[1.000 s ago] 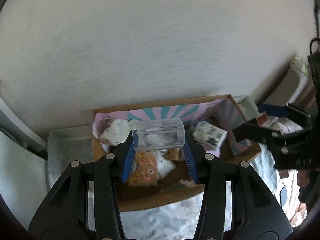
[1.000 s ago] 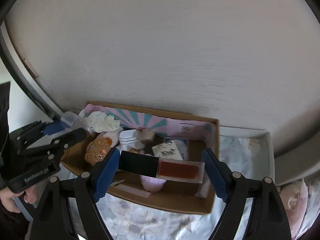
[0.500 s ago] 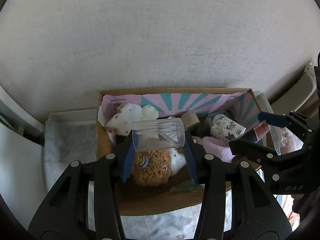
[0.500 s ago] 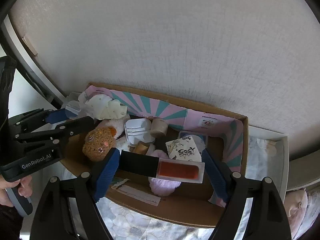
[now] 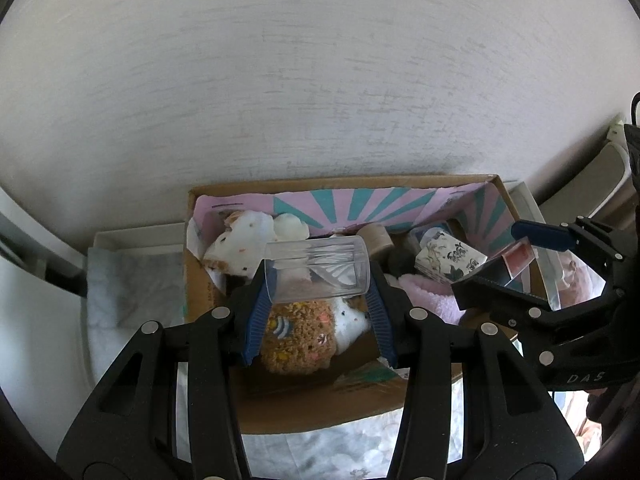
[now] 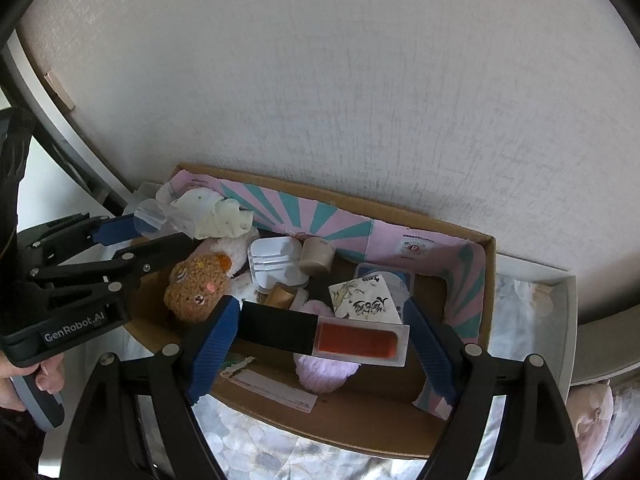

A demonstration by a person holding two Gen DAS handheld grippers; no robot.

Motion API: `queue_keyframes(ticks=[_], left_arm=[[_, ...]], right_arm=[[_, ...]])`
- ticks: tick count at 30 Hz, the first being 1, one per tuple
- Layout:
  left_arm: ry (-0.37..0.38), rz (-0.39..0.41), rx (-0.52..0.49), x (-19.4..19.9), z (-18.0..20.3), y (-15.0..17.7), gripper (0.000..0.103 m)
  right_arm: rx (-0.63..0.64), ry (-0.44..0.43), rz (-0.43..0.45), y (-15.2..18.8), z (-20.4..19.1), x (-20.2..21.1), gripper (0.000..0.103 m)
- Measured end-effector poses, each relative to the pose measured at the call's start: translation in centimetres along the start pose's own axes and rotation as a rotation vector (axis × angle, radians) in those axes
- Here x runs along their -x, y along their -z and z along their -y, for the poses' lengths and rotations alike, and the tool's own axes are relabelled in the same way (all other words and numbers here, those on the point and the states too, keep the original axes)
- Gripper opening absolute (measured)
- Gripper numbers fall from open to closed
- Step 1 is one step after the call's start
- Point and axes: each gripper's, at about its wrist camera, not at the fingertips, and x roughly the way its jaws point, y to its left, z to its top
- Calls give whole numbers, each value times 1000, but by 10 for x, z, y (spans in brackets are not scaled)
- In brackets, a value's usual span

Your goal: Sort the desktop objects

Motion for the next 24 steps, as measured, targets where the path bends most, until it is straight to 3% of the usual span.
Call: queue_keyframes(ticks=[4,6,7,8,10,24], left_arm=[[-14,-15,44,-2,-4,-2,42],[-24,-23,72,-4,-7,-2,52],[-26,-18,76,-3,-7,-2,83],[-31,-13,76,-3,-7,-2,102],[-87,19,75,1,-9,-2,103],[-128,25,76,23,-2,5,103]], right_arm=[[-1,-2,5,0,1,-1,81],[-32,-35,9,1,6,-2,84],[-49,-43,11,2,8,-2,93],[-57,-33,14,3,10,-1,98],[-67,1,34,4,14,2,103],[-94,92,70,18,18,27,103]])
